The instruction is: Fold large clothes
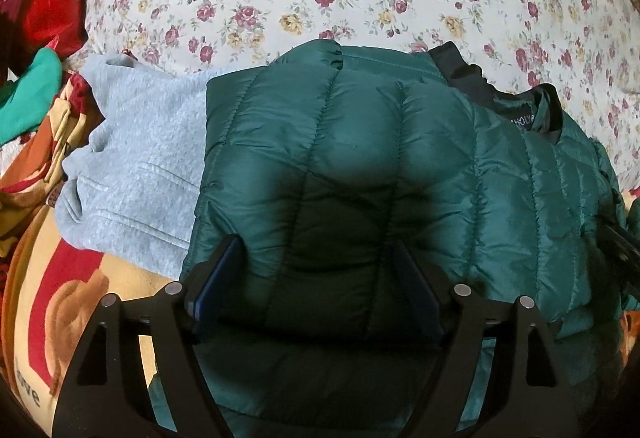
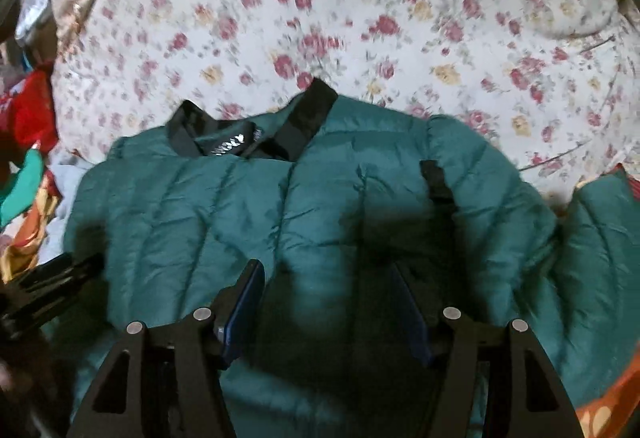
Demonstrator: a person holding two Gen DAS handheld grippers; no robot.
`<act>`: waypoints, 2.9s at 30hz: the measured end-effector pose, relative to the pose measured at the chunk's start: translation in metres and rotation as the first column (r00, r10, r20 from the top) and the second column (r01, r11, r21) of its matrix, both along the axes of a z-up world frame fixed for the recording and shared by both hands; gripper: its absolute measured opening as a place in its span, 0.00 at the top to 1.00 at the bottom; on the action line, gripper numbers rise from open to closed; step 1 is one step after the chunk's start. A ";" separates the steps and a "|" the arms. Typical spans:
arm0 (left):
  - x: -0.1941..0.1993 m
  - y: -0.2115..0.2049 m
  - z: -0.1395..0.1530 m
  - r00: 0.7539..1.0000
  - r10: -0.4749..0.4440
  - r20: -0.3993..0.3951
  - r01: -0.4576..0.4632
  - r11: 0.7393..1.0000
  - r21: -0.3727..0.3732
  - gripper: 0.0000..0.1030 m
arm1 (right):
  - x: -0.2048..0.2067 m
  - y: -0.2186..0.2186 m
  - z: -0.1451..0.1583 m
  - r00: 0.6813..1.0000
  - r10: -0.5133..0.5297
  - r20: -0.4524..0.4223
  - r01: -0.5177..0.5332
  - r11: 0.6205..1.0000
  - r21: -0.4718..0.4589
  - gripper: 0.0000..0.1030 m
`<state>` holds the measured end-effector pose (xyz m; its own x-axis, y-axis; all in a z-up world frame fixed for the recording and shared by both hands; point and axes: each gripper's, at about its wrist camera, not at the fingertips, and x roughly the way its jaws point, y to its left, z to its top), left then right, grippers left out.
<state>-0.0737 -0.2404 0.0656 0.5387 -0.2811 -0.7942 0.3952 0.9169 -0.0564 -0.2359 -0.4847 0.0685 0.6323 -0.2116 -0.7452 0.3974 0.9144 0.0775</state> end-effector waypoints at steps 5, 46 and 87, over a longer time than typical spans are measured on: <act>-0.001 -0.001 -0.002 1.000 -0.001 0.010 0.001 1.000 0.009 0.22 | -0.001 0.010 -0.013 0.999 0.045 -0.026 -0.044 0.997 0.063 0.39; -0.115 0.053 0.077 0.989 -0.001 0.145 0.013 0.996 -0.083 0.20 | -0.062 0.097 0.040 0.999 0.023 0.026 -0.023 1.000 0.007 0.21; -0.126 0.035 0.075 0.994 -0.037 0.106 0.049 0.993 -0.111 0.20 | -0.086 0.077 0.035 0.999 -0.052 0.003 0.052 0.997 -0.057 0.21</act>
<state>-0.1998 -0.2055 0.1409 0.6017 -0.3911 -0.6965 0.4433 0.8888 -0.1162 -0.3224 -0.4072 0.1034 0.6204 -0.2863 -0.7302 0.4441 0.8956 0.0262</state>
